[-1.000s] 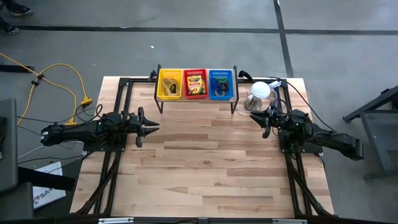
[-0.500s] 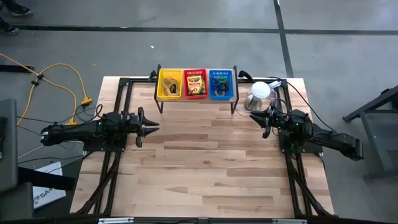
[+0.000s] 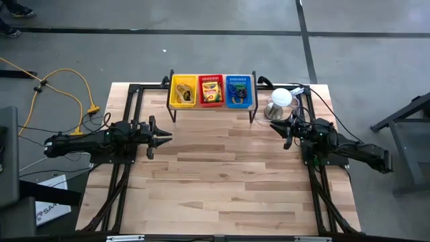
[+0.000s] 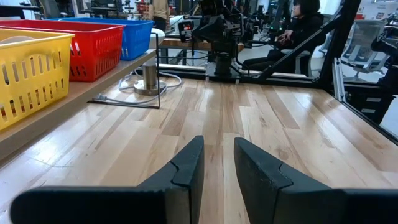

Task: Pick & Place Office Desk Supplies
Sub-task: Return to Home Position

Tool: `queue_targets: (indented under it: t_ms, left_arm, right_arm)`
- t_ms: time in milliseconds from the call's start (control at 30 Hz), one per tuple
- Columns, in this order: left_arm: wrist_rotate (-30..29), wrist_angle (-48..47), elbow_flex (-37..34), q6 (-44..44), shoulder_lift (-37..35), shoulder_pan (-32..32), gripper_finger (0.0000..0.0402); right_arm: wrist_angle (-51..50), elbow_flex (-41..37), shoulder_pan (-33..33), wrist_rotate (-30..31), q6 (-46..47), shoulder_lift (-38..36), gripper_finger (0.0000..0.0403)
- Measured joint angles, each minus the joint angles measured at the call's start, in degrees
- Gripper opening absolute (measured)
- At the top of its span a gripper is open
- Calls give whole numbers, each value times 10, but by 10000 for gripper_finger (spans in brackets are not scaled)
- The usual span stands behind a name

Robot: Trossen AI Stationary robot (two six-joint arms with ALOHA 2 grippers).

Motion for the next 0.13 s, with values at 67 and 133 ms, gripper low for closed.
queue_targets:
  t_ms: [67,133]
  left_arm:
    - [0,0,0,0,0,0,83]
    - [0,0,0,0,0,0,83]
  right_arm:
    - [0,0,0,0,0,0,69]
    - [0,0,0,0,0,0,69]
